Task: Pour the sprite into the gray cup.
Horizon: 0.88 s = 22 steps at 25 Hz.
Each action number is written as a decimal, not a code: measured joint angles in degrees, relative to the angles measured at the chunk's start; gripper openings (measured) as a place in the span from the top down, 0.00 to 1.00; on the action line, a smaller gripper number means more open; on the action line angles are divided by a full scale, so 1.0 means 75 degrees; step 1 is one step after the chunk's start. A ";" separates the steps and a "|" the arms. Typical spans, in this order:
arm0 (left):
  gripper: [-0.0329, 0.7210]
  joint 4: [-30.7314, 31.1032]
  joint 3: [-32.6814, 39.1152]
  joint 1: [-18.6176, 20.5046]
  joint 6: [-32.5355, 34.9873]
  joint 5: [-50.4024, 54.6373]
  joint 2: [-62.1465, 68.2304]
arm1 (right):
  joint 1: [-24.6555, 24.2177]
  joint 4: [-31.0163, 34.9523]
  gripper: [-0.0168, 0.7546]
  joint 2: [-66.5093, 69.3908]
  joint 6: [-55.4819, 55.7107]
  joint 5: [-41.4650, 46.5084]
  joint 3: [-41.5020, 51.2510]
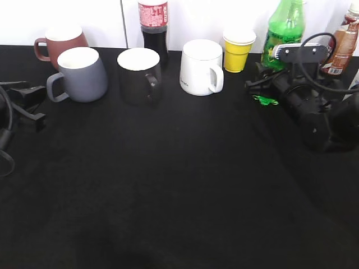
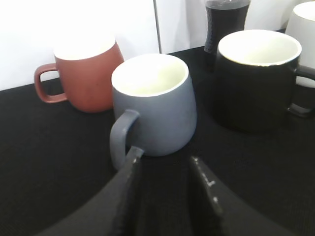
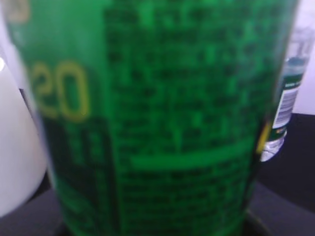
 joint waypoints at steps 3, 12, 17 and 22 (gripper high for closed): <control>0.62 0.0000 0.0000 0.0000 0.0000 0.0006 0.0000 | 0.0000 -0.0031 0.33 0.0033 0.0000 -0.0033 0.0000; 0.62 -0.0006 0.0000 0.0000 0.0000 0.0069 0.0000 | 0.0000 0.0077 0.18 -0.1044 0.0000 0.0718 0.1229; 0.58 -0.0530 -0.0332 0.0000 -0.0349 0.2027 -0.0348 | 0.0000 0.0125 0.21 -0.3756 -0.0015 0.5998 0.1271; 0.47 -0.0590 -0.2386 0.0000 -0.0421 0.9860 -0.0602 | 0.0000 0.0066 0.21 -0.5493 -0.0015 1.2249 0.0258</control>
